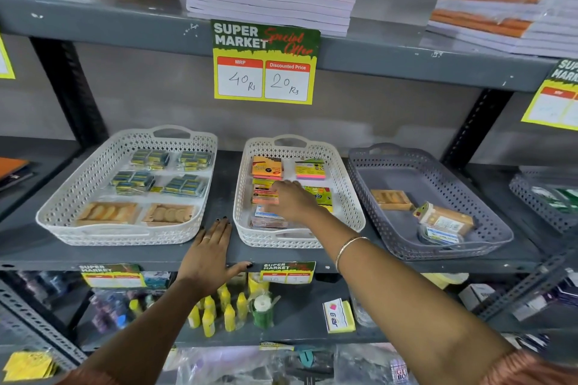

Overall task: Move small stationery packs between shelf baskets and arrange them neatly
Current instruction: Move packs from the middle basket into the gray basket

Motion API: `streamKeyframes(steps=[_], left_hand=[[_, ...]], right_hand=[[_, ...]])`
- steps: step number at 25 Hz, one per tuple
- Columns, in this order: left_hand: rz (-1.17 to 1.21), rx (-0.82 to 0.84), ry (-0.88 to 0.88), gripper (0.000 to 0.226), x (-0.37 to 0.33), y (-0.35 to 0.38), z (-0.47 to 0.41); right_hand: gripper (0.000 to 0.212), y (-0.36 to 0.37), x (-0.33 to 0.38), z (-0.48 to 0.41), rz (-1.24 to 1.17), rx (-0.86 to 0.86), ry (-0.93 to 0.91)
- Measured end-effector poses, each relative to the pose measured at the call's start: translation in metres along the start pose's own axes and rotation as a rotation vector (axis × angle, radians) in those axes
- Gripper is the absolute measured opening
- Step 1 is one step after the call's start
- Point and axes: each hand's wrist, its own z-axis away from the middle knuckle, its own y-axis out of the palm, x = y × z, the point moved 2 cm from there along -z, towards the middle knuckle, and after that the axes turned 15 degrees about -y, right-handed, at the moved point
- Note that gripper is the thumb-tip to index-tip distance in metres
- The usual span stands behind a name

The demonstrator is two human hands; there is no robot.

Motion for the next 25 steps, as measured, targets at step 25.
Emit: streamKeyframes(steps=[25], left_hand=[[-0.053, 0.015, -0.017, 0.112, -0.002, -0.006, 0.003]], right_hand=[[0.043, -0.014, -0.208, 0.068, 0.223, 0.133, 0.550]])
